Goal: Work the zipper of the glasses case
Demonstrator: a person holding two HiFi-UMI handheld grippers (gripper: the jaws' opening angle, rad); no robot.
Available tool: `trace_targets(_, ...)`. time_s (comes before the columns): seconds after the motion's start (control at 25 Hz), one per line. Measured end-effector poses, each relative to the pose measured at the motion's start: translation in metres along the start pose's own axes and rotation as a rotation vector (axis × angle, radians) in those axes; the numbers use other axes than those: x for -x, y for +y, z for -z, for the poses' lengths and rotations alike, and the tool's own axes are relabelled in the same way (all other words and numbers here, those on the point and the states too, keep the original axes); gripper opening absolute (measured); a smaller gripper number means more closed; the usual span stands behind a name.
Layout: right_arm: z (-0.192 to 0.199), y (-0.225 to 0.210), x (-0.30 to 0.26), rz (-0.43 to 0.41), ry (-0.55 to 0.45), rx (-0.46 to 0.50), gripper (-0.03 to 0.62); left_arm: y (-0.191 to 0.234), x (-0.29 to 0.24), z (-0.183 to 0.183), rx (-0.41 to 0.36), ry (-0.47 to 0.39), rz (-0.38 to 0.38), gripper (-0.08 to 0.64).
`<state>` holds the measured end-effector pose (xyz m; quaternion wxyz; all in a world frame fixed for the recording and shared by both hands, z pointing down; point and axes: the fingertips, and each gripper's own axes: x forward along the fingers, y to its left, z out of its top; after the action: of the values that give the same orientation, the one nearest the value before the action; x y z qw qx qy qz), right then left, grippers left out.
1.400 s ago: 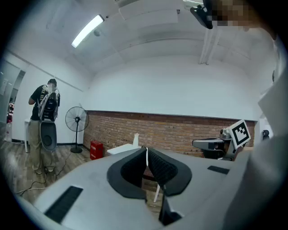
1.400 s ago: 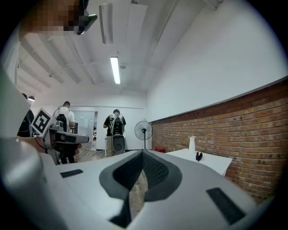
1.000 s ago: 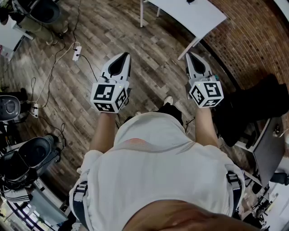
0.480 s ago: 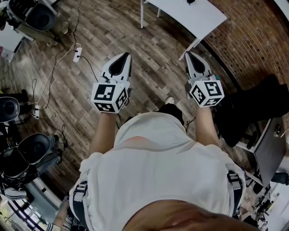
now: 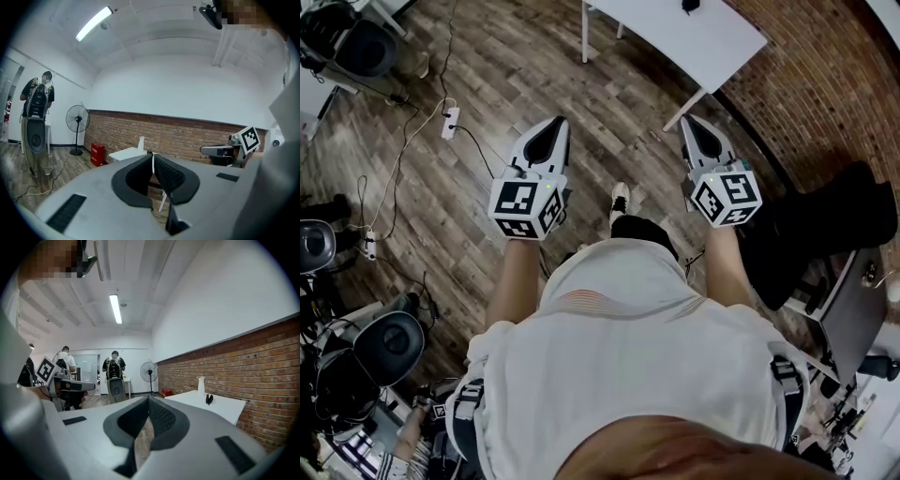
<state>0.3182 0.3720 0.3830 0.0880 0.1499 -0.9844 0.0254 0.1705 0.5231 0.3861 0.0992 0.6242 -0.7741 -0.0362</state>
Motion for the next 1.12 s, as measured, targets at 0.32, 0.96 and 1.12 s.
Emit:
trace_targets(0.32, -0.021, -0.069, -0.089, -0.029, 0.023, 0.021, 0.052, 0.035, -0.099, -0.02, 0.006, 0.015, -0.029, 0.023)
trace_targets(0.96, -0.03, -0.21, -0.204, -0.086, 0.03, -0.062, 0.052, 0.054, -0.261, -0.05, -0.039, 0.035, -0.092, 0.023)
trace_targets(1.12, -0.024, -0.226, -0.219, -0.058, 0.048, -0.083, 0.052, 0.067, -0.285, -0.052, -0.034, 0.05, -0.074, 0.023)
